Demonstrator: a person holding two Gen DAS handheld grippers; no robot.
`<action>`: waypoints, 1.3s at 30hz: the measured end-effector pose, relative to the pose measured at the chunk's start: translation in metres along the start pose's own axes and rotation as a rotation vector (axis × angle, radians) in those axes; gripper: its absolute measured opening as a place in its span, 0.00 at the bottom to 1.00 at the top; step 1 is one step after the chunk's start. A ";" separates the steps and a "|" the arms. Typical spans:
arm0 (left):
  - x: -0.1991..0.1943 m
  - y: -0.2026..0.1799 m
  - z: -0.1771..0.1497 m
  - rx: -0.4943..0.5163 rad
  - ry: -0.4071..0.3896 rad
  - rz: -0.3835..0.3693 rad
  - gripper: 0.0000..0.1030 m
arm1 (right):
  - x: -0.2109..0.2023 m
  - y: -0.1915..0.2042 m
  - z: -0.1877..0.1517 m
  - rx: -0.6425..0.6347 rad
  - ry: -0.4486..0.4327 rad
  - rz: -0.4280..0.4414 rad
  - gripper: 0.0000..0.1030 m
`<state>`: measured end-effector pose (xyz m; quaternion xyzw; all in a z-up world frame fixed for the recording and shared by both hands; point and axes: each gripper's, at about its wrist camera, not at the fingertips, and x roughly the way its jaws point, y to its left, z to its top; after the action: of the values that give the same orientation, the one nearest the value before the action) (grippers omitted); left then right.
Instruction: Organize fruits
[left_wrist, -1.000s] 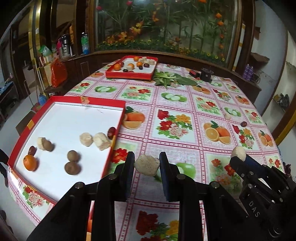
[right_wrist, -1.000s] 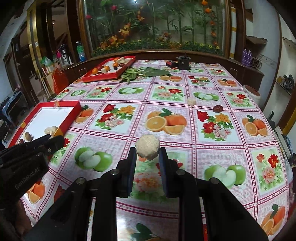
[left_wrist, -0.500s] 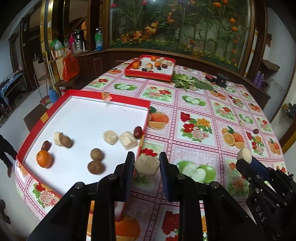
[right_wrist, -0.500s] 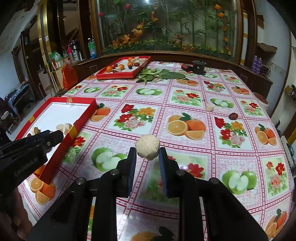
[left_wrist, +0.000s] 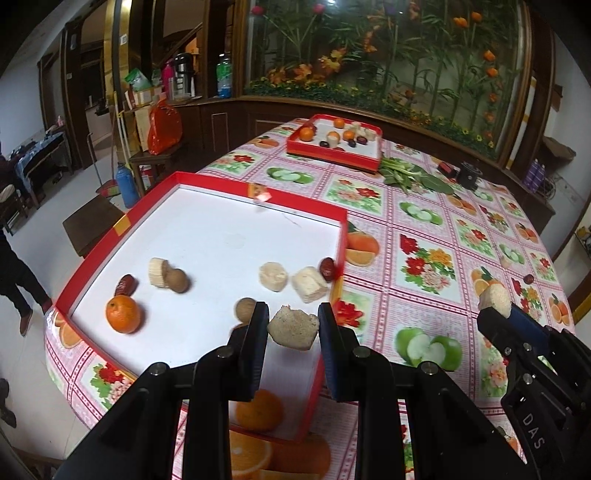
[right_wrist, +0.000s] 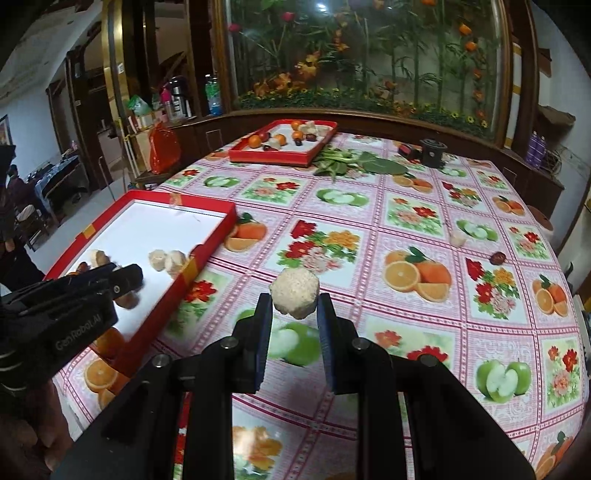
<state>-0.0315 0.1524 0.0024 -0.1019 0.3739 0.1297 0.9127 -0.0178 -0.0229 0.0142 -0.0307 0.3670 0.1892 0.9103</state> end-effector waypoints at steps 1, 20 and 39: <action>0.000 0.002 0.000 -0.004 0.000 0.005 0.25 | 0.000 0.004 0.002 -0.007 -0.003 0.004 0.26; 0.009 0.054 0.015 -0.077 -0.001 0.089 0.25 | 0.017 0.070 0.028 -0.104 -0.012 0.081 0.26; 0.028 0.088 0.028 -0.124 0.029 0.161 0.25 | 0.048 0.118 0.050 -0.162 0.008 0.155 0.26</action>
<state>-0.0211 0.2482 -0.0057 -0.1296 0.3854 0.2241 0.8857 0.0032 0.1112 0.0279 -0.0765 0.3556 0.2881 0.8858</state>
